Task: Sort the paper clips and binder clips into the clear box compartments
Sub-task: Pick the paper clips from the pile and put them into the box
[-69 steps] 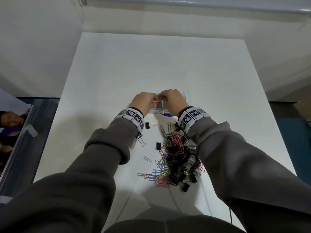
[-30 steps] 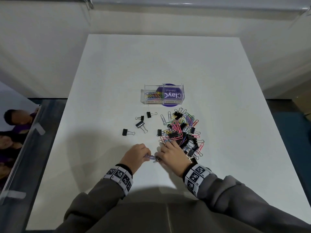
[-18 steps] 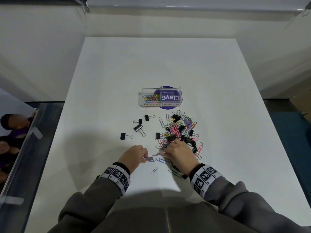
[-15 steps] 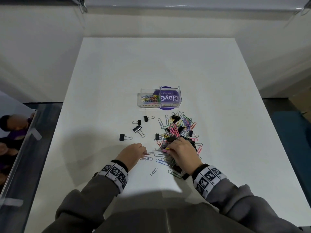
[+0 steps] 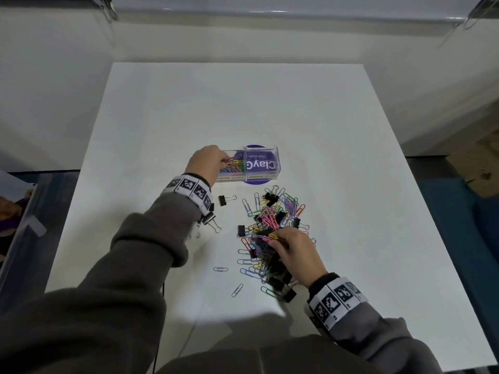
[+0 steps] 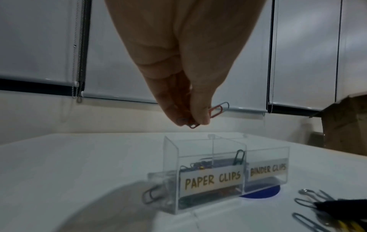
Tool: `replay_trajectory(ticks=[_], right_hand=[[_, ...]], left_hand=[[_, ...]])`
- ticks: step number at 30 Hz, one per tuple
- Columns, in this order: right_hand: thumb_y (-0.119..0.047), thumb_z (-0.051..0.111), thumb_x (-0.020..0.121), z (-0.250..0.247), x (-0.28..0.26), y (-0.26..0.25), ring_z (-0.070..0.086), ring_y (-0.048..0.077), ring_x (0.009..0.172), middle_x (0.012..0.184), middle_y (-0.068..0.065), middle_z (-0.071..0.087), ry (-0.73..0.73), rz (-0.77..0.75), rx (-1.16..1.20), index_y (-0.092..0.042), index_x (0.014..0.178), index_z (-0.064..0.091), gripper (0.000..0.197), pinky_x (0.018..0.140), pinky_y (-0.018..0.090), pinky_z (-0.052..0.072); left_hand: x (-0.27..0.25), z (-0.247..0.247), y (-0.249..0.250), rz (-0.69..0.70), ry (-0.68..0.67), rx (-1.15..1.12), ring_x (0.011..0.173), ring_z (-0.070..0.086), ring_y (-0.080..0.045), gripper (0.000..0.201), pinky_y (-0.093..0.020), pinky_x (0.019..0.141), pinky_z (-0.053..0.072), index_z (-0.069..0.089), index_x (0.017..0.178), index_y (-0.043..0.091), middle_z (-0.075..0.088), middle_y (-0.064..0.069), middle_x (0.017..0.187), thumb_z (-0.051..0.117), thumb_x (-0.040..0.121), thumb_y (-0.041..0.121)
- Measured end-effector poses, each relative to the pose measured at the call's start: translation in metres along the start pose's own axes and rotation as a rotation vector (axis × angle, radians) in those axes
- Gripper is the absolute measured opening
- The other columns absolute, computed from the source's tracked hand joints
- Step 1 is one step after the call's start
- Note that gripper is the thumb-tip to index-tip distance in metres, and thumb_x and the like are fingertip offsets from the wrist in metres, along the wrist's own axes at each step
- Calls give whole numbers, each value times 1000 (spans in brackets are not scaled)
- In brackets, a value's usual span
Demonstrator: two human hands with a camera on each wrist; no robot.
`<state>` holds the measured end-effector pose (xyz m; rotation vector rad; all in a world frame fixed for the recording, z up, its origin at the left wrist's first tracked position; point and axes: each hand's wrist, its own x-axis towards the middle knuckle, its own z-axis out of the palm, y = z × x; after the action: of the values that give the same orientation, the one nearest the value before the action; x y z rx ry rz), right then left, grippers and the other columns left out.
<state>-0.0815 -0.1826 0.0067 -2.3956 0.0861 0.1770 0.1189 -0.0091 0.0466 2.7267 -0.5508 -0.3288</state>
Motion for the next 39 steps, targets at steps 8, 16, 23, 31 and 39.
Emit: replay_trajectory(ticks=[8, 16, 23, 31, 39], right_hand=[[-25, 58, 90, -17, 27, -14, 55, 19, 72, 80, 6, 66, 5, 7, 42, -10, 90, 68, 18, 65, 28, 41], [-22, 52, 93, -25, 148, -59, 53, 21, 77, 82, 4, 59, 10, -129, -146, -6, 86, 62, 20, 67, 33, 44], [-15, 52, 92, -4, 196, -66, 52, 34, 108, 109, 17, 67, -127, -164, -290, -4, 110, 64, 25, 94, 44, 45], [-17, 52, 91, 8, 91, -38, 58, 26, 88, 90, 9, 72, -126, -202, -206, -8, 92, 69, 20, 88, 41, 47], [-52, 70, 65, 43, 12, -8, 46, 25, 104, 112, 1, 56, -354, -329, -562, -21, 111, 59, 57, 89, 40, 39]], left_hand=[[9, 11, 0, -13, -54, -5, 105, 57, -35, 28, -41, 90, 45, 60, 118, 7, 63, -19, 115, 49, 92, 11], [-96, 61, -24, 64, 126, -165, 79, 60, -31, 17, -40, 76, 51, 70, 82, 10, 69, -12, 85, 53, 84, 10], [-172, 108, -33, -4, -94, -298, 90, 54, -16, 10, -34, 83, 48, 68, 91, 14, 61, 2, 91, 63, 83, 13], [-190, 121, -21, -124, -106, -347, 97, 42, -12, 48, -22, 85, 37, 59, 106, 18, 48, 7, 100, 74, 69, 45], [-188, 124, -5, -135, -147, -204, 102, 42, -16, 61, -27, 85, 40, 53, 108, 19, 48, 4, 107, 77, 60, 49]])
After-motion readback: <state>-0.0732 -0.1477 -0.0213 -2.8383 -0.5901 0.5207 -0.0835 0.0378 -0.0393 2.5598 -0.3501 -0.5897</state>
